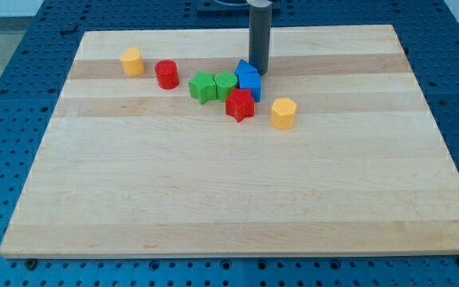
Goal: Push the yellow hexagon between red star and blue cube
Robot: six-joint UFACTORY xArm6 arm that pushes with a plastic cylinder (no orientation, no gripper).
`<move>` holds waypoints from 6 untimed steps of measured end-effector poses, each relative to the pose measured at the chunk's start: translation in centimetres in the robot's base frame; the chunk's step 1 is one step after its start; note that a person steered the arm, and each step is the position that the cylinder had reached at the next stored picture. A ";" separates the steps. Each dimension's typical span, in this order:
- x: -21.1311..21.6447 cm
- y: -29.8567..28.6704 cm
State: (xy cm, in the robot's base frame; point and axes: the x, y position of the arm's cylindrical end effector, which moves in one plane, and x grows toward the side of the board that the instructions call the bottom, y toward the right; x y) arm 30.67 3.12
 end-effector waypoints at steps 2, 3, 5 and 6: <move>0.9 6.5; 5.0 7.7; 11.7 7.5; 12.8 7.4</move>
State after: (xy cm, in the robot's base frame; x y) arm 43.44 10.57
